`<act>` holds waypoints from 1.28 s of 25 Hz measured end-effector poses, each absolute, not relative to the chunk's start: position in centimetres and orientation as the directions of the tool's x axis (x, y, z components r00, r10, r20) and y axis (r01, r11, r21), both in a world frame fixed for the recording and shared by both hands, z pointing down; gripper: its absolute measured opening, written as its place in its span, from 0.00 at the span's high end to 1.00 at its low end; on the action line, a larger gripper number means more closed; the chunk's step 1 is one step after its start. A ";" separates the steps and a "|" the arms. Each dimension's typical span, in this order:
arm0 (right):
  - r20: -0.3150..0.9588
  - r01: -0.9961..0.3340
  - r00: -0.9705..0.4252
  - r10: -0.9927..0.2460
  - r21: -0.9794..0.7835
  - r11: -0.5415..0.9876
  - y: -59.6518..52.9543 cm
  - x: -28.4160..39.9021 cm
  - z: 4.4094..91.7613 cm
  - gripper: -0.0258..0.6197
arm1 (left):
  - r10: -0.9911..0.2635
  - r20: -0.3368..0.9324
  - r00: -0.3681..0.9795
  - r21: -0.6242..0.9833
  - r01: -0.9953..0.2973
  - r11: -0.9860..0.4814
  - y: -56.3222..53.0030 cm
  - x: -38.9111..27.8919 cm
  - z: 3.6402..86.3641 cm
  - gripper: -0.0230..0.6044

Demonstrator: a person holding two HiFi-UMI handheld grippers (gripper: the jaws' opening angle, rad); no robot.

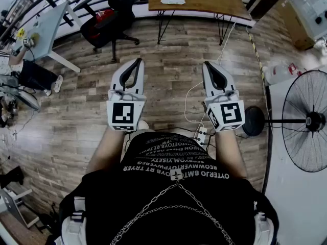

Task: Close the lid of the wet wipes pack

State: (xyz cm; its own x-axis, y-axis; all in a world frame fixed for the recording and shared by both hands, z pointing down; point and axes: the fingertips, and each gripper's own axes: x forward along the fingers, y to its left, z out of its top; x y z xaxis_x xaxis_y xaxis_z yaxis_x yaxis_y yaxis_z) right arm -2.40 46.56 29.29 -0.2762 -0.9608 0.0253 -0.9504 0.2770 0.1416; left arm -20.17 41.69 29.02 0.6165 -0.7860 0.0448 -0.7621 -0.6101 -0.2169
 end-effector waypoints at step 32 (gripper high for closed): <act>0.065 -0.949 -0.288 -0.955 0.117 0.294 51.9 1.6 31.5 0.96 | -0.786 0.103 0.610 -0.216 -0.757 -0.616 45.5 -18.4 31.2 0.92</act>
